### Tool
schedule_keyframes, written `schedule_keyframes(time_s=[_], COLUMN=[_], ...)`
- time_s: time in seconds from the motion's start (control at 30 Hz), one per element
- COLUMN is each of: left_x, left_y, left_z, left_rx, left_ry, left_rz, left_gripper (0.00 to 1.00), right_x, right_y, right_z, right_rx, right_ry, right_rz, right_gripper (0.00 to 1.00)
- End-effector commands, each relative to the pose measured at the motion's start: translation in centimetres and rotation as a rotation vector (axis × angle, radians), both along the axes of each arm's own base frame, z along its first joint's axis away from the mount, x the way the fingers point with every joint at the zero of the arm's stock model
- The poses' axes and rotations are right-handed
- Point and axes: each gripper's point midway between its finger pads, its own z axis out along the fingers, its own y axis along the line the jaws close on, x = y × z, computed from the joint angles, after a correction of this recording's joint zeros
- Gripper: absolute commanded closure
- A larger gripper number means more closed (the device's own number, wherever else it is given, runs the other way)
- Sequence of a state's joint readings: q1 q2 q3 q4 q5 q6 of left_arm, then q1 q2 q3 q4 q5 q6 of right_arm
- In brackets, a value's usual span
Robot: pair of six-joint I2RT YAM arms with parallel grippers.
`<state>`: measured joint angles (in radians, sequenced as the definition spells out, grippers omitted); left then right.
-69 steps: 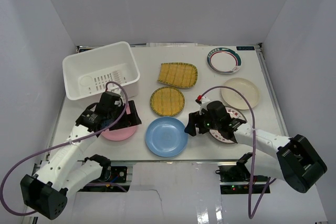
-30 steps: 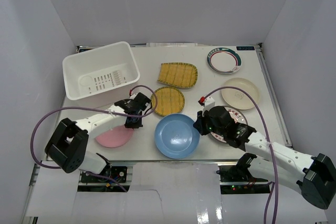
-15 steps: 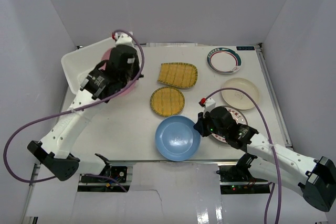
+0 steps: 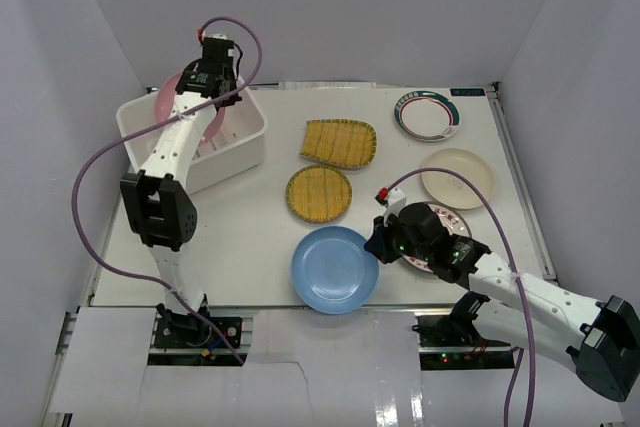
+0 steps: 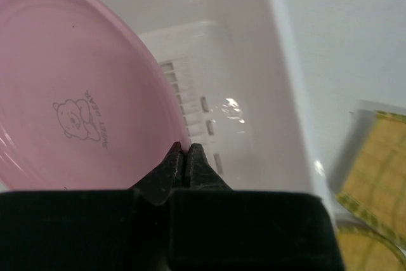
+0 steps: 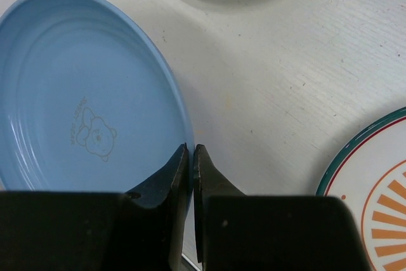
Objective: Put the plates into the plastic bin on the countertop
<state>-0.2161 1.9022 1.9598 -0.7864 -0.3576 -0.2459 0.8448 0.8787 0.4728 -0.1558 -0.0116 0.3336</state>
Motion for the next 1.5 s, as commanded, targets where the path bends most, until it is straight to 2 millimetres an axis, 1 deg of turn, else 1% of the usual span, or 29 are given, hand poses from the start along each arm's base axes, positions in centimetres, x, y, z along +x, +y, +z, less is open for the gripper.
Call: schedule_keyframes(time_s=[0.0,0.07,0.1,0.13,0.2,0.23,0.3,0.33,0.37,0.43,0.53,0.63,0.67,0.73,0.77,0.8,0.87,0.9,0.93,0.97,1.0,1.03,1.07,1.1,1.13,1.17,1.3,1.33,1.47], left_x=[2.1,2.8,2.8,2.5,1.6,0.3,-0.9,-2.0,-3.4,-6.0,-9.0,-10.9,-11.8,-12.3,-12.7,-12.8,-13.5,-13.8,-14.0,-15.3,-16.0,-16.6,-17.4,-19.1,-19.7,-20.3,-23.7,-24.4,-25.9], left_y=[3.2,3.3,3.2,2.9,2.4,2.4,2.0,2.0,2.2,2.6,2.0,1.9,1.9,2.1,2.6,2.8,2.9,3.0,2.9,3.1,3.1,3.1,2.9,2.4,2.0,1.7,0.1,-0.1,-1.5], left_z=[-0.1,-1.6,-3.1,-4.3,-4.7,-6.8,-7.0,-5.7,-7.4,-7.2,-6.9,-6.2,-5.2,-3.2,-0.6,0.9,5.0,7.2,8.9,11.5,12.3,13.8,14.5,14.8,14.9,14.5,10.4,8.0,4.8], left_rx=[0.003,0.016,0.017,0.004,-0.022,-0.022,-0.043,-0.052,-0.049,-0.054,-0.1,-0.125,-0.131,-0.132,-0.128,-0.13,-0.162,-0.176,-0.201,-0.222,-0.235,-0.254,-0.277,-0.305,-0.324,-0.35,-0.414,-0.416,-0.455], left_ry=[-0.004,0.026,0.063,0.093,0.098,0.148,0.137,0.111,0.148,0.154,0.137,0.12,0.092,0.043,-0.023,-0.062,-0.176,-0.237,-0.296,-0.376,-0.412,-0.47,-0.504,-0.533,-0.546,-0.543,-0.475,-0.401,-0.294], left_rz=[0.047,0.048,0.048,0.035,0.023,0.021,0.003,-0.003,-0.003,0.004,-0.03,-0.044,-0.05,-0.048,-0.033,-0.024,-0.007,-0.002,-0.001,-0.005,-0.005,-0.014,-0.026,-0.065,-0.083,-0.096,-0.175,-0.166,-0.186], left_gripper=[1.0,0.95,0.8,0.72,0.56,0.45,0.44,0.44,0.44,0.41,0.34,0.31,0.28,0.27,0.25,0.23,0.13,0.1,0.07,0.03,0.02,0.02,0.02,0.02,0.02,0.02,0.02,0.02,0.02], right_x=[1.0,1.3,1.4,1.7,1.9,2.0,2.6,2.9,3.6,4.4,7.5,9.3,10.1,11.3,12.0,12.5,14.1,15.0,16.4,17.2,18.1,19.4,20.1,20.9,22.3,23.1,26.6,27.7,30.0], right_y=[1.8,1.8,1.9,2.1,2.5,2.7,3.3,3.6,4.1,4.9,6.6,7.4,7.9,8.5,9.2,9.5,10.8,11.5,12.6,13.2,14.2,15.5,16.4,17.3,18.8,19.6,24.0,25.5,28.7], right_z=[4.0,4.5,4.6,5.3,5.7,6.1,7.6,8.1,9.6,11.4,15.0,17.0,16.9,19.5,20.6,21.1,21.1,23.1,21.6,21.7,23.7,21.8,22.2,24.1,22.6,23.1,23.7,23.3,22.5], right_rx=[0.103,0.108,0.109,0.118,0.127,0.135,0.157,0.161,0.175,0.197,0.204,0.197,0.186,0.216,0.226,0.228,0.215,0.238,0.203,0.198,0.228,0.199,0.216,0.255,0.25,0.271,0.366,0.39,0.471], right_ry=[-0.06,-0.076,-0.078,-0.087,-0.092,-0.096,-0.12,-0.129,-0.151,-0.184,-0.255,-0.3,-0.298,-0.334,-0.35,-0.359,-0.366,-0.396,-0.38,-0.387,-0.412,-0.389,-0.396,-0.421,-0.409,-0.42,-0.41,-0.409,-0.402], right_rz=[0.012,0.001,0.0,-0.002,0.002,0.006,0.007,0.004,-0.003,0.001,-0.043,-0.075,-0.084,-0.102,-0.108,-0.111,-0.121,-0.127,-0.136,-0.141,-0.146,-0.143,-0.148,-0.156,-0.157,-0.164,-0.182,-0.185,-0.207], right_gripper=[0.92,0.92,0.92,0.92,0.92,0.92,0.92,0.92,0.92,0.92,0.92,0.92,0.92,0.92,0.92,0.92,0.92,0.92,0.92,0.92,0.92,0.92,0.92,0.92,0.92,0.92,0.92,0.92,0.92])
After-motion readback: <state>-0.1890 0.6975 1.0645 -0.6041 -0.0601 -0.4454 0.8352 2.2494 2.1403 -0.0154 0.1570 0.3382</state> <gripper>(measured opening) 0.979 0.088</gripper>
